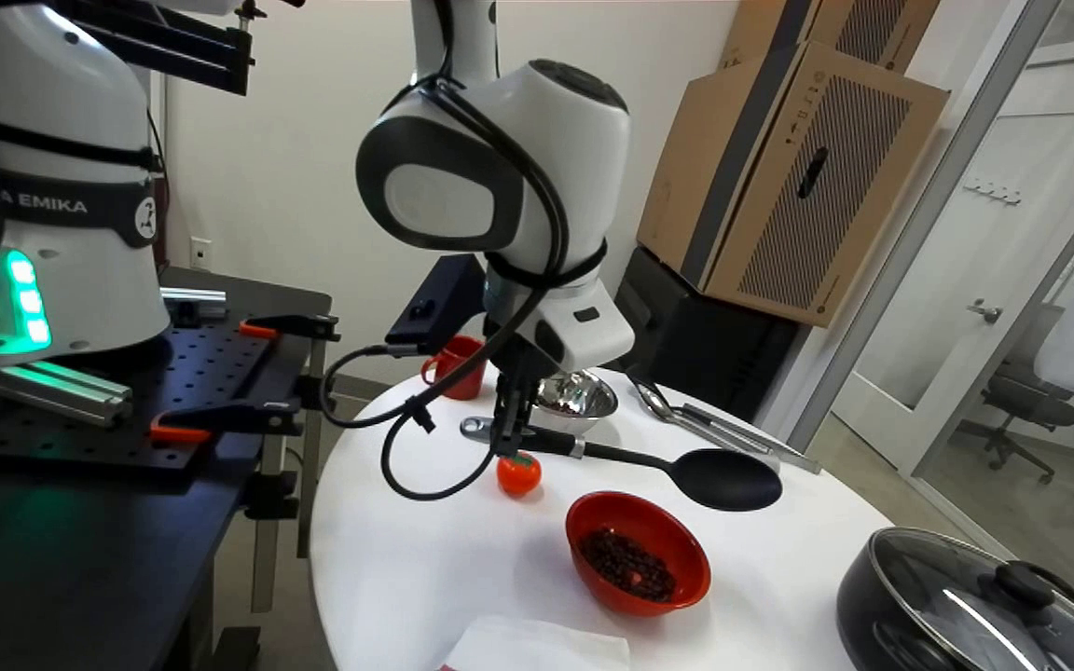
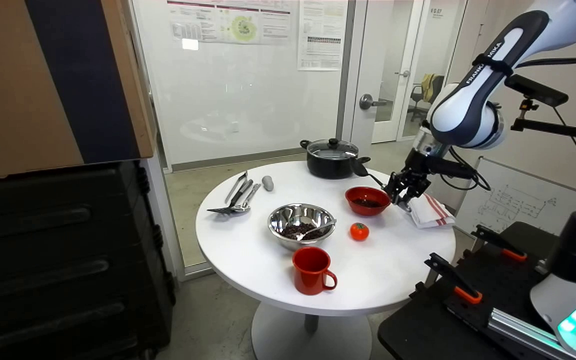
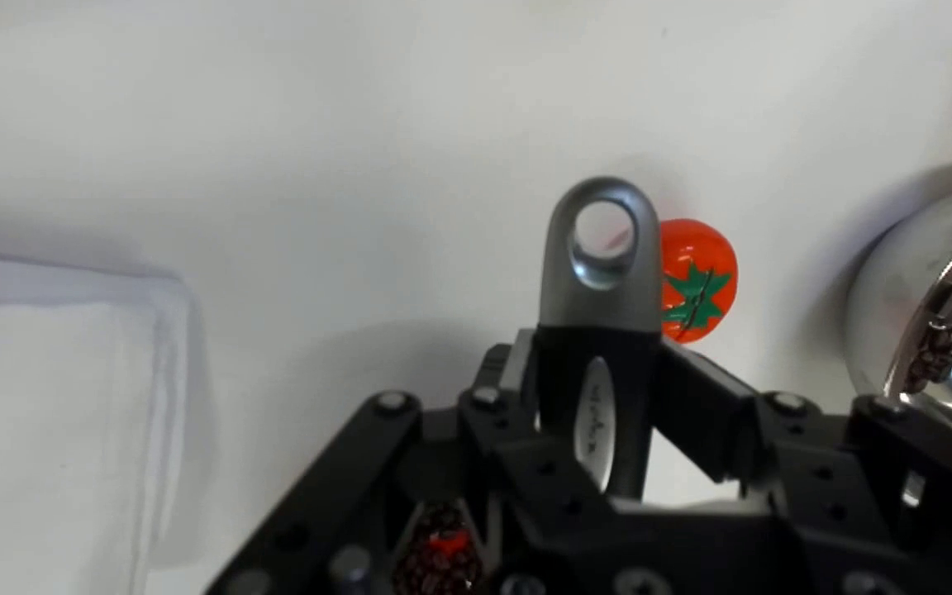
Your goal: Pick the black spoon near the red bowl and put it next to the tea towel
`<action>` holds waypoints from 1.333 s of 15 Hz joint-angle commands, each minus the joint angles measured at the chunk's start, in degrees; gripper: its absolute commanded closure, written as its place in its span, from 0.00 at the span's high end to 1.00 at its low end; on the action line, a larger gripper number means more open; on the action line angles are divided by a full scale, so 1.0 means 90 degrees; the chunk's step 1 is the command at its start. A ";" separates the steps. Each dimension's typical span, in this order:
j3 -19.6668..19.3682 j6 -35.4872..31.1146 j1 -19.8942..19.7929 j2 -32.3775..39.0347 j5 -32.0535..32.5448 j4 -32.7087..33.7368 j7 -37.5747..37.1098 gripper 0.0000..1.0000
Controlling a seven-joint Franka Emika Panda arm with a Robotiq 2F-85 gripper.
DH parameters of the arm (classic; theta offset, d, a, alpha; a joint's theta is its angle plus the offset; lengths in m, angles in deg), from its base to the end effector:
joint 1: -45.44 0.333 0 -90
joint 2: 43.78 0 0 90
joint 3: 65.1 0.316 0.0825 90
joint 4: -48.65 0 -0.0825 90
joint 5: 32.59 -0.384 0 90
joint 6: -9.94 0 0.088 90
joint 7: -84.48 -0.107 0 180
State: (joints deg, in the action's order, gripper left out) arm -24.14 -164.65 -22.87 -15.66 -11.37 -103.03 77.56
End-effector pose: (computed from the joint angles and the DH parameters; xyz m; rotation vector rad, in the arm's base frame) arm 0.3945 -0.1268 0.1358 -2.8545 0.4237 -0.1859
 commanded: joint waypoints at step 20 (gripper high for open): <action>-0.2067 0.1037 0.3092 -0.0620 -0.4862 0.0431 0.0150 0.09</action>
State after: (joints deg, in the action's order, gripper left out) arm -37.86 -157.59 -0.33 -19.28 -51.97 -100.15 78.94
